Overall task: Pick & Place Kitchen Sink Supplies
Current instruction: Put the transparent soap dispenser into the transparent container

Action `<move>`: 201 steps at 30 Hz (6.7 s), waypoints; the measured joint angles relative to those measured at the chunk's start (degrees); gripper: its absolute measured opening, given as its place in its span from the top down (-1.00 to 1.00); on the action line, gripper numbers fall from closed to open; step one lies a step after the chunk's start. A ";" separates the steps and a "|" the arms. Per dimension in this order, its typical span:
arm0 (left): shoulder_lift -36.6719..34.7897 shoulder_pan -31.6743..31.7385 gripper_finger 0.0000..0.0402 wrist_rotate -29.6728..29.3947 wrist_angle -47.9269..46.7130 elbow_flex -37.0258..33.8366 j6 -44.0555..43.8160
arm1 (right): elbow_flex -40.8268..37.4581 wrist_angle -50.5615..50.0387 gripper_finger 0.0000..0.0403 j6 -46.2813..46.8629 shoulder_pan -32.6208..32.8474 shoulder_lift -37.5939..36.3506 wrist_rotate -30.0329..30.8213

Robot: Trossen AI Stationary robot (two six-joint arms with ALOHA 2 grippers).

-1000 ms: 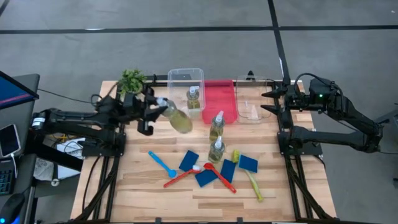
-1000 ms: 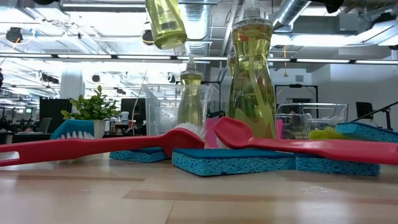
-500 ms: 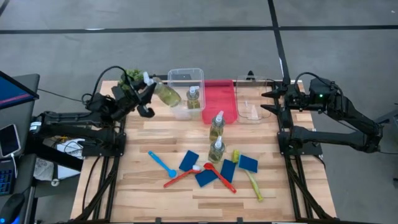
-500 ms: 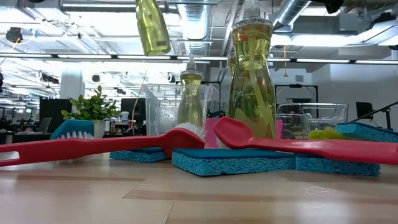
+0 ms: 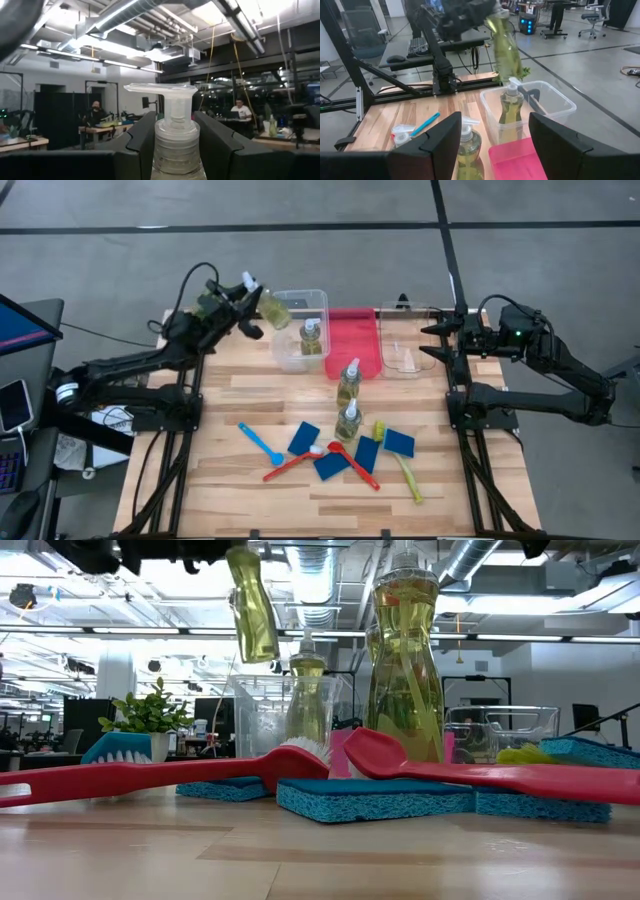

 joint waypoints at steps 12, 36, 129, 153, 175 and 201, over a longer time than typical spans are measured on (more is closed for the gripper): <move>19.35 8.52 0.40 11.09 0.43 10.51 -0.60 | 0.00 -0.02 -0.12 3.05 0.00 0.00 0.00; 39.68 9.63 0.37 13.06 3.77 13.91 -10.34 | 0.00 -0.35 -0.12 4.32 -0.01 0.00 0.00; 8.17 -15.22 -0.12 14.26 -39.52 11.54 -5.78 | -0.02 6.88 -0.12 9.88 12.68 18.85 3.03; 36.35 -20.16 -0.05 17.34 -4.55 14.15 -7.33 | 0.00 -6.19 -0.12 6.82 16.02 0.95 3.02; 46.70 -19.65 -0.04 15.50 -4.27 22.55 -14.26 | 0.00 -8.15 -0.12 5.33 16.06 -5.59 3.02; 46.37 -21.70 0.43 17.30 -5.64 22.35 -11.26 | 0.00 -9.16 -0.12 3.81 16.06 -5.64 2.99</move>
